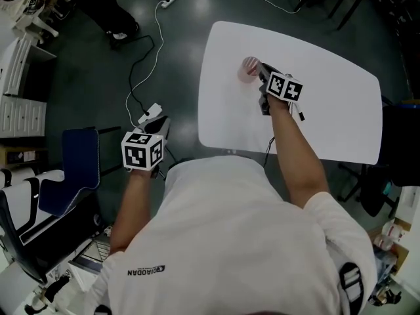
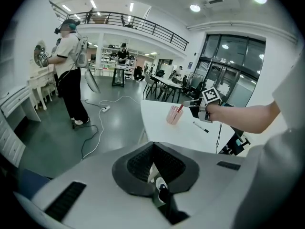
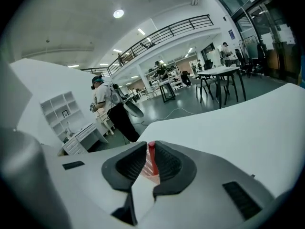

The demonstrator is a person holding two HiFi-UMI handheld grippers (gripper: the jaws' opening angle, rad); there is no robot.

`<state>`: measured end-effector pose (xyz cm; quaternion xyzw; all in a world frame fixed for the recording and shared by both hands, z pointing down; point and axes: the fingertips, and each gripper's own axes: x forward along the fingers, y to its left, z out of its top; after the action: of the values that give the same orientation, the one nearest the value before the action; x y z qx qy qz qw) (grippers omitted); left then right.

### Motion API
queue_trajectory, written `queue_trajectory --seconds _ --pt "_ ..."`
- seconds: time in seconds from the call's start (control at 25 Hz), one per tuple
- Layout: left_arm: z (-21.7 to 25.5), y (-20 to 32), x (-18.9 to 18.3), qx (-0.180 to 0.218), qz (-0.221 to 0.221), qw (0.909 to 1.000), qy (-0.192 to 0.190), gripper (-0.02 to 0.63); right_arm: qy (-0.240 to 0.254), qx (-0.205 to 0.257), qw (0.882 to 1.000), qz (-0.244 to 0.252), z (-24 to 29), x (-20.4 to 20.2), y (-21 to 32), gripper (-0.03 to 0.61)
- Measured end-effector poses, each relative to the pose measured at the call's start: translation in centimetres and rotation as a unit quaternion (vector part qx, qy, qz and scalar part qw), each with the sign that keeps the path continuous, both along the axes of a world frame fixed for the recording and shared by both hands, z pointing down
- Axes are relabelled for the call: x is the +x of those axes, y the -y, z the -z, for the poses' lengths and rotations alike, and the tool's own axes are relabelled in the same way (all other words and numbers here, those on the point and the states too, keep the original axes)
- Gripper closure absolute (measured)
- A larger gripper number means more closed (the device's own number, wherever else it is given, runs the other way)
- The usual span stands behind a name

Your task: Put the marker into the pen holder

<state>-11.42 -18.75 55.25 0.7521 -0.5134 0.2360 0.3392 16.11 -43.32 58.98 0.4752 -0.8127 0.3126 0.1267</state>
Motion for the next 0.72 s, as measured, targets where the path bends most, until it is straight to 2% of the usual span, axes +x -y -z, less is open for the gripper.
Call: queue_trajectory --seconds 0.12,0.32,0.56,0.72 --pt "0.1 -0.4 0.0 0.002 -0.01 1.0 -0.001 0.588 -0.016 -0.007 1.0 -0.006 -0.3 0.4 -0.7 0.47" --pt "0.2 -0.8 0.1 0.008 -0.032 0.9994 -0.007 0.588 -0.037 0.006 0.999 -0.016 1.0 1.0 -2.6 0.469" --pt "0.5 -1.4 0.8 0.018 -0.065 0.9976 -0.015 0.588 -0.009 0.006 0.999 0.051 1.9 -1.7 -9.4 0.526" --pt "0.3 -2.1 0.4 0.027 -0.089 0.9957 -0.002 0.588 -0.001 -0.001 0.998 0.066 2.5 -3.2 -15.4 0.544"
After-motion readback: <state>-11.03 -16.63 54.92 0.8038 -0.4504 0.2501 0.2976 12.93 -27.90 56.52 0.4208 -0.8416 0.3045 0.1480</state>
